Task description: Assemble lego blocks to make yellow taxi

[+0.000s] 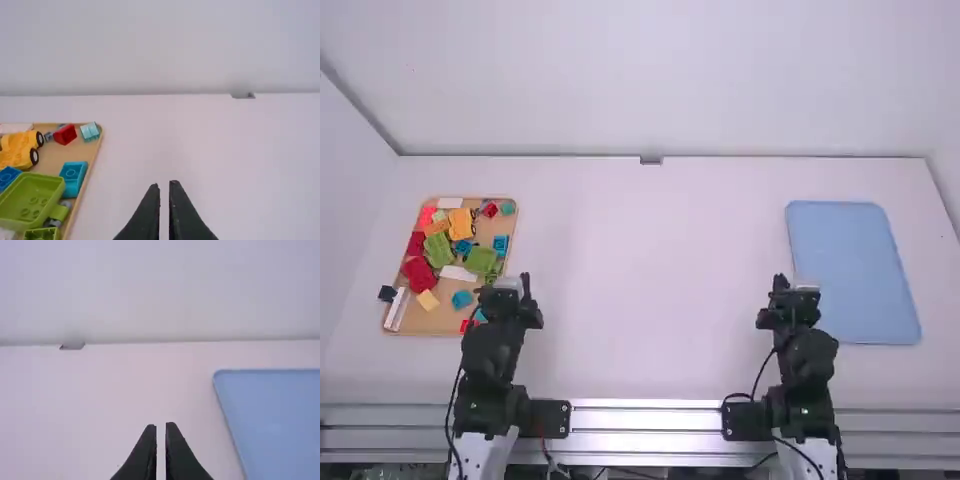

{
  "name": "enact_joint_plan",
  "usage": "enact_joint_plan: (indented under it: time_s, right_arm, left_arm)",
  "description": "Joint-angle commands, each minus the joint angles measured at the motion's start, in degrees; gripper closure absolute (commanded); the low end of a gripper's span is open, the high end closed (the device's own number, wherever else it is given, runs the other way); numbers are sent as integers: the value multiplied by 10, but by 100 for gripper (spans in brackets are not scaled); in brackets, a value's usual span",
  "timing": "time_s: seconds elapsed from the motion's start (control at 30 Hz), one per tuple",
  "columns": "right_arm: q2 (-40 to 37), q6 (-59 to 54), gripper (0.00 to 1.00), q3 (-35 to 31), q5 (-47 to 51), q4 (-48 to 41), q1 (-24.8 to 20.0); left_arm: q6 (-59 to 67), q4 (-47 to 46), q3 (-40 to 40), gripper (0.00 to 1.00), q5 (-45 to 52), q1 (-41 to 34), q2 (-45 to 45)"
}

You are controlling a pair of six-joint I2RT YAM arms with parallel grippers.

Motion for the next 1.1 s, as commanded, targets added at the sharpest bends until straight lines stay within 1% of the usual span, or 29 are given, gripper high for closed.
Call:
enact_joint_plan:
  time_s: [0.0,0.13,0.37,0.4,0.63,0.73,0.77,0.9,1.07]
  right_arm:
    - [19,-7,91,37,-1,1,0]
    - [51,-14,86,62,-4,2,2]
    - [134,-31,73,124,-12,11,16]
    - [137,-31,73,126,-12,11,16]
    - [235,-51,58,200,-20,31,47]
    - [267,-58,53,224,-23,32,55]
    - [287,-62,50,239,-25,33,59]
    - [332,-71,43,274,-29,41,62]
    - [393,-84,34,322,-35,54,56]
  left_arm:
    - [6,2,32,91,-7,-2,16]
    - [10,3,55,86,-16,-3,44]
    - [18,21,110,73,-47,-6,124]
    - [19,22,112,73,-48,-6,127]
    - [29,48,178,58,-83,-9,221]
    - [33,57,199,53,-93,-10,250]
    - [35,62,213,50,-99,-11,267]
    - [40,73,244,43,-113,-11,307]
    - [46,87,288,33,-132,10,367]
